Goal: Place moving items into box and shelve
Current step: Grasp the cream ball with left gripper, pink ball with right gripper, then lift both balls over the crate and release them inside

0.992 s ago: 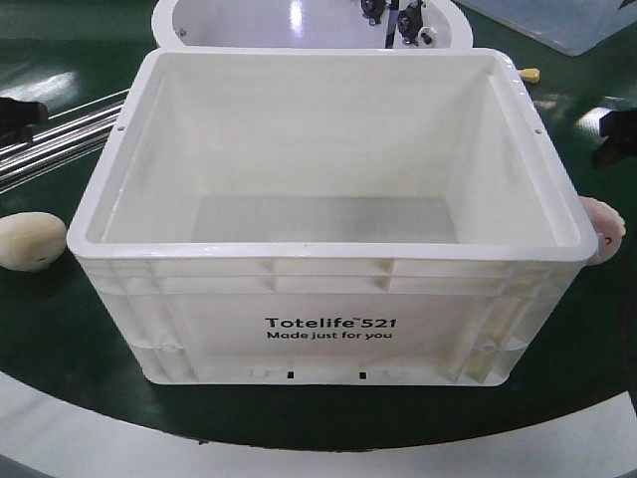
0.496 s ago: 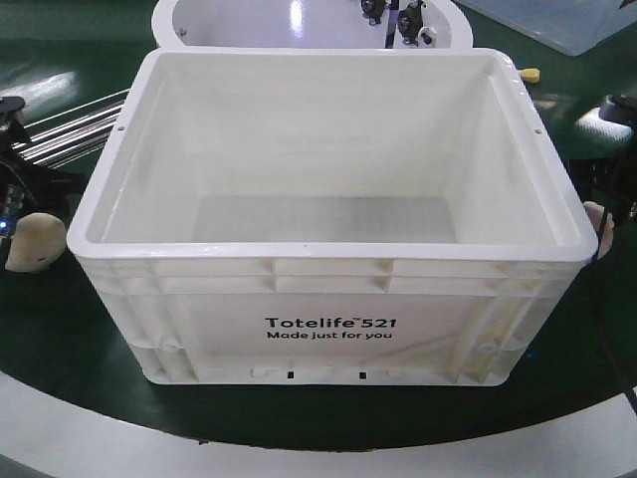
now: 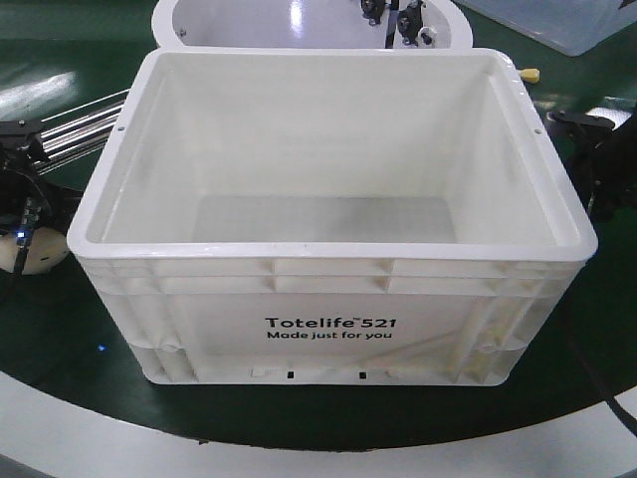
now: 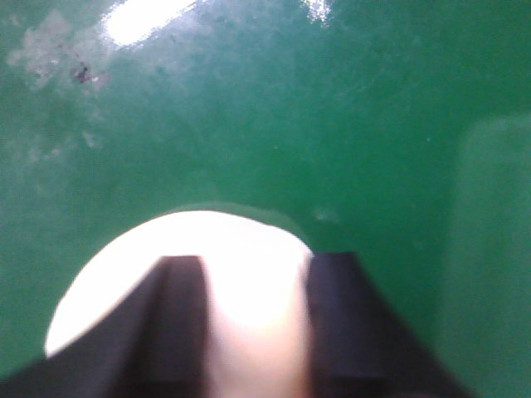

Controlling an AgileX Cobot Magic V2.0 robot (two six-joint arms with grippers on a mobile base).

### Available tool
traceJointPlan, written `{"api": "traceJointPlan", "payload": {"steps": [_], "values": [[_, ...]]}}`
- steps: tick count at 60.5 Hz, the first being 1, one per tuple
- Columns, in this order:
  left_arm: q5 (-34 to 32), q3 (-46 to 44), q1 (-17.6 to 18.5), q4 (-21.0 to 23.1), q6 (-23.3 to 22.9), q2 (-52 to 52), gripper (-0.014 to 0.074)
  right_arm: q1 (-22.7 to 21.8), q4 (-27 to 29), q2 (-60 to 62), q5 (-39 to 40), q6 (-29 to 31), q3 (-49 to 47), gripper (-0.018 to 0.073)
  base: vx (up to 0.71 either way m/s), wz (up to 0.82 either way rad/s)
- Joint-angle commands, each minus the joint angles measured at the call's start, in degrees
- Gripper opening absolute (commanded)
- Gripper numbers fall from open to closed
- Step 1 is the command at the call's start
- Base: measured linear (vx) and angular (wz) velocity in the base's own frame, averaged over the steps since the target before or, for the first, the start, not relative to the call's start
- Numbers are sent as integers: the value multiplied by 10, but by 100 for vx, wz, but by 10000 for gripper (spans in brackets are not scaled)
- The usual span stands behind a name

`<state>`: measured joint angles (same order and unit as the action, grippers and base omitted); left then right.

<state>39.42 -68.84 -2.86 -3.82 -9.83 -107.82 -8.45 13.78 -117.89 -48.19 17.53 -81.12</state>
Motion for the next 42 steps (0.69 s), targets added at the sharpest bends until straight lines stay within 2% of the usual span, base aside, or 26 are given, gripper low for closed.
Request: {"api": "traceJointPlan", "payload": {"steps": [1, 5, 14, 20, 27, 42], "values": [[43, -2, 1, 17, -6, 21, 139, 5, -5, 15, -8, -25, -5, 120, 0, 0], [36, -2, 1, 17, -5, 30, -9, 3, -7, 17, -7, -50, -5, -13, 0, 0], [26, -2, 0, 3, -2, 71, -7, 3, -33, 43, -12, -64, -9, -11, 0, 0], [20, -2, -1, -22, -11, 119, -6, 3, -85, 88, -8, -90, -9, -8, 0, 0], [20, -2, -1, -28, -11, 179, -4, 3, -125, 149, -11, -113, -9, -7, 0, 0], [-3, -2, -1, -28, -10, 336, -3, 3, -128, 334, 17, -122, -9, -6, 0, 0]]}}
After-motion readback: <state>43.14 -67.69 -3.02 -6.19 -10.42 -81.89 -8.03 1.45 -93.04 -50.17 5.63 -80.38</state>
